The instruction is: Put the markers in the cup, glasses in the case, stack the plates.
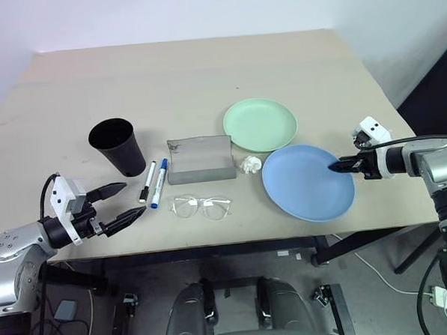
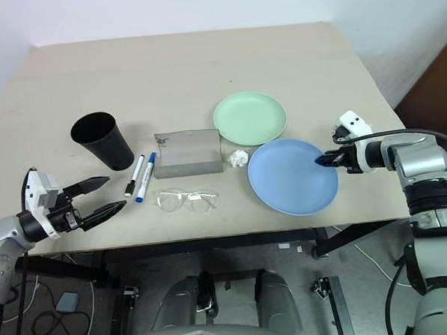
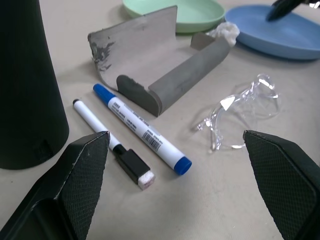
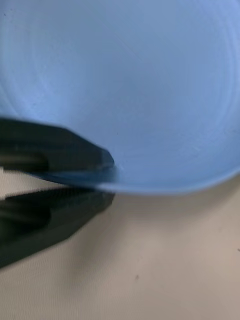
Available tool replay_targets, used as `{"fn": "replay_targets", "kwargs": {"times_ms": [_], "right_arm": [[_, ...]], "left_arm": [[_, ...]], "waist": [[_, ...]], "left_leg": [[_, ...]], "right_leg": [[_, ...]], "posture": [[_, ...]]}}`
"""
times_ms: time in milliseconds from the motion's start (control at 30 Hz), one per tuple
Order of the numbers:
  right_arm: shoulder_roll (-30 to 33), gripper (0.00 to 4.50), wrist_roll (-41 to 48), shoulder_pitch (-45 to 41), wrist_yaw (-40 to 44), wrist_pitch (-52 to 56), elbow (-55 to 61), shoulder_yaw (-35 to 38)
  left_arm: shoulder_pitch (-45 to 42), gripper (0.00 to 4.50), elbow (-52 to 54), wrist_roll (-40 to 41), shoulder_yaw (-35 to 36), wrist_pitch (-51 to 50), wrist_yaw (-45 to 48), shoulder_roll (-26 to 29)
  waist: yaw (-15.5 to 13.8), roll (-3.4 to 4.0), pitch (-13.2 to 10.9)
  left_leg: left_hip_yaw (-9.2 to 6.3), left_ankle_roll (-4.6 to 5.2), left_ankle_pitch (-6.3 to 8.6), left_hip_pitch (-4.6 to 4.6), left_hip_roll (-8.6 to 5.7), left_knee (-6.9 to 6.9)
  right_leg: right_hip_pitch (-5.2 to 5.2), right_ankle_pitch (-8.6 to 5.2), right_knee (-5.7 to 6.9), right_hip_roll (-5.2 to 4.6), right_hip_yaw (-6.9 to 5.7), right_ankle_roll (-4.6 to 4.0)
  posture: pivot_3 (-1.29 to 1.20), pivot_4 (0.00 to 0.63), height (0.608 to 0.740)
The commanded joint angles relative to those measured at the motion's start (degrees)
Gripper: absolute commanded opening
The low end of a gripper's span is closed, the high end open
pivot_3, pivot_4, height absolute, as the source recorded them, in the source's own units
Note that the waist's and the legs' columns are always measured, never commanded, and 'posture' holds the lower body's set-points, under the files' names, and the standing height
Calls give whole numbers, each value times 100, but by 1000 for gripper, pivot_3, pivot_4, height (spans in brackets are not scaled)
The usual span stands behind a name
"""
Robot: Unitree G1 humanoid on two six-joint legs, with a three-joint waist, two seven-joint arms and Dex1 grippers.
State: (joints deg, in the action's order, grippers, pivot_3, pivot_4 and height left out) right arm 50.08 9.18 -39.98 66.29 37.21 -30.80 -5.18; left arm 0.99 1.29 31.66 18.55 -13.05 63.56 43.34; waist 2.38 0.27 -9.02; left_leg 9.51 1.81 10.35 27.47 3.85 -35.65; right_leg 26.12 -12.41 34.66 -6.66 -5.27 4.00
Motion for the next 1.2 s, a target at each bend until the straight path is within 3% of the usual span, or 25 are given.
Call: {"fn": "replay_targets", "kwargs": {"times_ms": [33,400,567,900,1033,1200], "right_arm": [[54,25,-38,-32,150,181,34,-66],[436,25,637,-239,832,902,628,394],[289,25,1044,-617,712,1178,672,760],[-814,25,1063,-2233,-1207,1128,-1211,1481],[-1217,25,904,-3053,-2405,600,-2579,1770],[-1579,25,644,-3527,-3061,-84,-3436,1744]], "left_arm": [[-25,4500,91,14,26,51,9,-16],[-73,4500,-65,-21,-53,157,102,-113],[-132,4500,-51,-26,-83,123,77,-101],[-95,4500,693,131,-91,-370,-354,-111],[-41,4500,1016,207,-66,-594,-548,-117],[-15,4500,1156,238,-88,-704,-677,-144]], "waist": [[0,0,0],[-32,3,-2],[-26,4,-2],[4,11,-7],[16,11,-7],[17,11,-7]], "left_leg": [[0,0,0,0,0,-2],[-1,1,0,1,0,-17],[4,1,1,3,-1,-32],[10,0,0,4,6,-34],[18,0,0,6,6,-38],[24,0,0,5,6,-36]], "right_leg": [[0,0,3,-1,1,0],[13,-2,34,-4,5,-1],[20,3,46,-14,6,-7],[35,18,51,-11,1,-5],[36,19,52,-9,3,-4],[32,19,53,-8,3,-4]], "posture": [[0,150,711],[0,150,711],[0,150,711],[0,150,711],[0,150,711],[0,150,711]]}}
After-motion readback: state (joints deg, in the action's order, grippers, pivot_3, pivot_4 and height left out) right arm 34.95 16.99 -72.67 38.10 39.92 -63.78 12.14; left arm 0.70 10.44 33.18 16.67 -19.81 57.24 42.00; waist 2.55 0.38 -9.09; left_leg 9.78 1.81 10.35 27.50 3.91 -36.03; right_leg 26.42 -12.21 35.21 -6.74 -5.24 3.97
